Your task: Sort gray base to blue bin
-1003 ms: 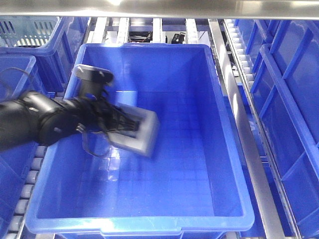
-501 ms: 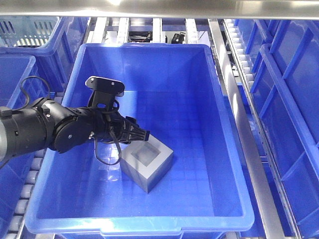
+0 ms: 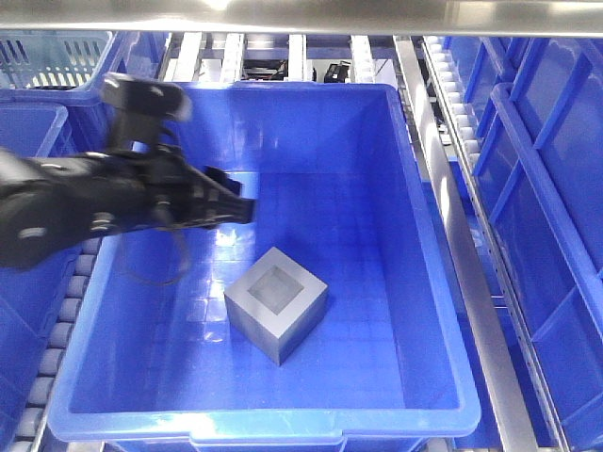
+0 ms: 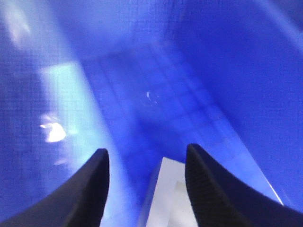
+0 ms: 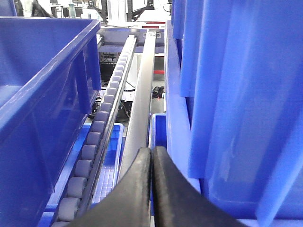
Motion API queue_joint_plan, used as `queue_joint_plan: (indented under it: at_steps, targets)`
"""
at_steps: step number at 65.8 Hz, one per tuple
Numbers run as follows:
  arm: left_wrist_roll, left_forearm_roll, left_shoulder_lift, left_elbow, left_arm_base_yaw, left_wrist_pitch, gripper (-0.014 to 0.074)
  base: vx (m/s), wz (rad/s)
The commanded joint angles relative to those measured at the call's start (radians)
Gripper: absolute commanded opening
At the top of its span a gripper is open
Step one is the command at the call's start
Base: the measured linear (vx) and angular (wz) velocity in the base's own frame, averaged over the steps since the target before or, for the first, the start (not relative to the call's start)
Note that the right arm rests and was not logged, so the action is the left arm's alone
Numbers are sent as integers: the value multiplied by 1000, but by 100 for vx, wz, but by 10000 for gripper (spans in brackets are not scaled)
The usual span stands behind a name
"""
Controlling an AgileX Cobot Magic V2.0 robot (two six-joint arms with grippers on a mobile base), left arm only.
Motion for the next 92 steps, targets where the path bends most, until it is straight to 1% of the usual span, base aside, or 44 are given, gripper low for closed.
queue_joint_plan:
  at_steps: [1, 7, 14, 21, 32, 43, 45, 50, 54, 65, 73, 77, 81, 86, 92]
  targets:
    - [20, -5, -90, 26, -8, -62, 360, 0, 0]
    - [27, -4, -168, 119, -8, -119, 360, 0, 0]
    - [27, -3, -286, 246, -8, -225, 360, 0, 0]
    - [27, -3, -414, 357, -8, -252, 360, 0, 0]
    - [26, -7, -637, 489, -8, -193, 360, 0, 0]
    - [30, -6, -877, 554, -8, -59, 360, 0, 0]
    - [37, -6, -910, 562, -8, -33, 360, 0, 0]
    - [83, -6, -1006, 581, -8, 56, 360, 0, 0]
    - [110, -6, -1085, 592, -8, 95, 360, 0, 0]
    - [118, -6, -1232, 629, -8, 91, 360, 0, 0]
    - [115, -17, -1260, 647, -8, 106, 354, 0, 0]
    - [116, -33, -1258, 647, -8, 110, 337, 0, 0]
    - [116, -33, -1258, 647, -8, 107, 304, 0, 0]
    - [116, -33, -1258, 647, -8, 105, 232, 0, 0]
    - [116, -33, -1258, 647, -8, 109, 113, 0, 0]
